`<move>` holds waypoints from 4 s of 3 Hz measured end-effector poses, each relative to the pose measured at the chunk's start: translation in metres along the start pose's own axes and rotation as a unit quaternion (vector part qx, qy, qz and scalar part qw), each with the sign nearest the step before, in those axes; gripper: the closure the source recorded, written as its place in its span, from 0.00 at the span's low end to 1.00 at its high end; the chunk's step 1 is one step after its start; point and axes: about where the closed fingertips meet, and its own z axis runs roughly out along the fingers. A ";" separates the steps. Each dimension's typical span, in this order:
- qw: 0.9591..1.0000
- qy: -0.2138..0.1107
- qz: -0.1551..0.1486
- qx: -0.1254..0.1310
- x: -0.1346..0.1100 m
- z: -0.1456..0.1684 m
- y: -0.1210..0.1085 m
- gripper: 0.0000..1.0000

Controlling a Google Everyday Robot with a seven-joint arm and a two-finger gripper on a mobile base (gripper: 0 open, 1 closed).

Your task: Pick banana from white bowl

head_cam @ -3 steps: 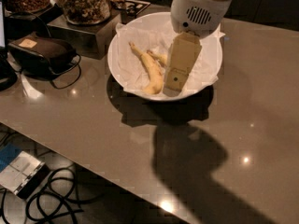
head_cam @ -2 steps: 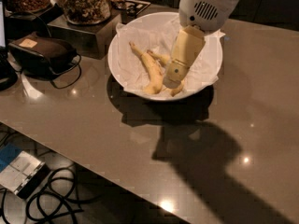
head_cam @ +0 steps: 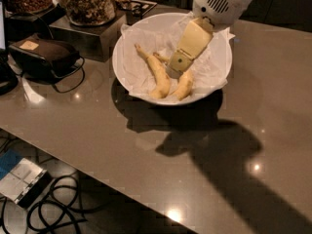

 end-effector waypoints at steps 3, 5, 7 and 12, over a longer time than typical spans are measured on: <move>0.997 0.024 0.076 0.000 0.001 0.019 -0.025 0.11; 0.990 0.039 0.131 0.022 0.005 0.032 -0.054 0.00; 0.988 0.049 0.142 0.046 -0.010 0.047 -0.062 0.00; 0.966 0.098 0.213 0.105 -0.012 0.080 -0.096 0.23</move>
Offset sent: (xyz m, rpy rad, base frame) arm 0.0160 0.0000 -0.0216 -0.0481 0.1199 -0.1044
